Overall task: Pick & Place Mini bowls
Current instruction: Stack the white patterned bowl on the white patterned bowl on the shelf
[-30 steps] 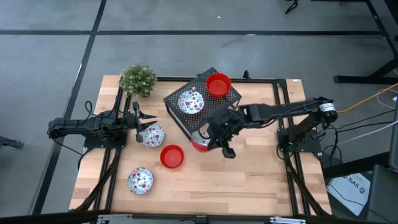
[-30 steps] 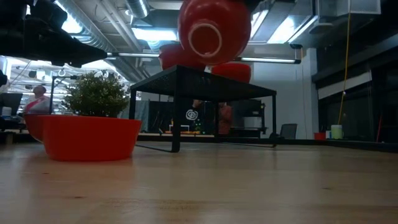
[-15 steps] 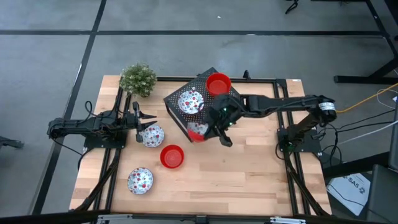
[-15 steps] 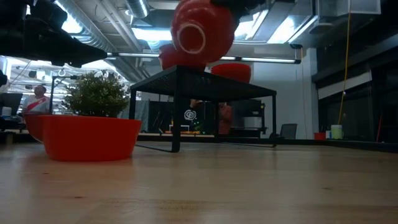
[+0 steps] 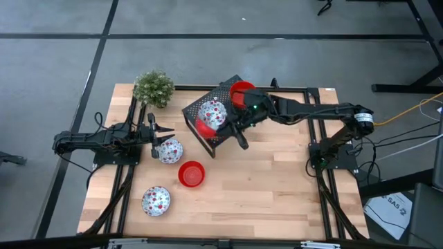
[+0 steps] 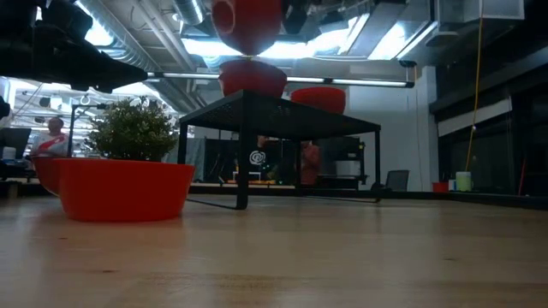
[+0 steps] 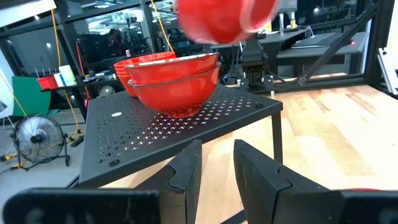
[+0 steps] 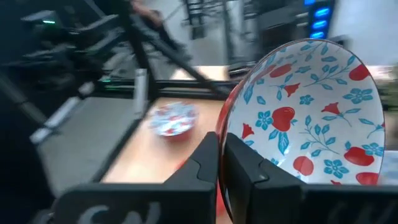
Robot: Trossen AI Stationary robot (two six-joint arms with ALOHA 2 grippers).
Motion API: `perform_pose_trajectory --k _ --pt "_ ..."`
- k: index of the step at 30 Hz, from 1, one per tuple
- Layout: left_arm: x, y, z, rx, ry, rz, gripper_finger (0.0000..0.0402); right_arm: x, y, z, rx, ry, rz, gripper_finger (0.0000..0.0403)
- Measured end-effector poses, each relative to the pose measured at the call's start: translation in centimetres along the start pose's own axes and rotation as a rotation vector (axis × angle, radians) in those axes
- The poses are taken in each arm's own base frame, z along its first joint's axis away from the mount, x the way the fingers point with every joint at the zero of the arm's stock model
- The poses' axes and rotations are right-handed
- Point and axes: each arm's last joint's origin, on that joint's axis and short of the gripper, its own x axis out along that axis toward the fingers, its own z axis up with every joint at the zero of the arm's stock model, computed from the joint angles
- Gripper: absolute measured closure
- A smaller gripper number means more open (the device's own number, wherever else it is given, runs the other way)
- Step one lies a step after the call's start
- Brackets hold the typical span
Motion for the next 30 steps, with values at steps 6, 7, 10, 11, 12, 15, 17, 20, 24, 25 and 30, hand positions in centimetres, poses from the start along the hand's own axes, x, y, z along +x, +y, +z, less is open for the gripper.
perform_pose_trajectory --k 6,7,10,11,12,15,17,20,24,25,30 --pt "0.0 0.0 0.0 0.0 0.0 0.0 0.0313 -0.1 -0.7 0.1 -0.11 0.004 -0.181 0.0389" --pt "0.0 0.0 0.0 0.0 0.001 0.0 0.0313 -0.2 -0.8 0.1 -0.135 0.009 -0.214 0.0389" --pt "0.0 0.0 0.0 0.0 0.0 0.0 0.0313 -0.2 -1.0 -0.1 -0.196 0.033 -0.27 0.0389" --pt "0.0 0.0 0.0 0.0 0.0 0.0 0.0313 -0.2 -1.0 -0.2 -0.206 0.046 -0.284 0.0389" --pt "0.0 0.0 0.0 0.0 0.0 0.0 0.0313 -0.2 -1.0 -0.3 -0.211 0.063 -0.295 0.0389" --pt "0.0 0.0 0.0 0.0 0.001 0.0 0.0313 -0.3 -1.1 -0.7 -0.233 0.114 -0.305 0.0389" --pt "0.0 0.0 0.0 0.0 0.0 0.0 0.0313 -0.3 -1.2 -1.0 -0.244 0.145 -0.34 0.0389" --pt "0.0 0.0 0.0 0.0 0.0 0.0 0.0313 -0.3 -1.2 -1.0 -0.271 0.163 -0.367 0.0389" --pt "0.0 0.0 0.0 0.0 0.0 0.0 0.0313 -0.6 -1.2 -0.4 -0.308 0.194 -0.39 0.0389" --pt "0.0 0.0 0.0 0.0 0.0 0.0 0.0313 -0.6 -1.2 -0.1 -0.316 0.2 -0.389 0.0389" --pt "0.0 0.0 0.0 0.0 0.0 0.0 0.0313 -1.0 -1.0 1.8 -0.376 0.278 -0.372 0.0389"
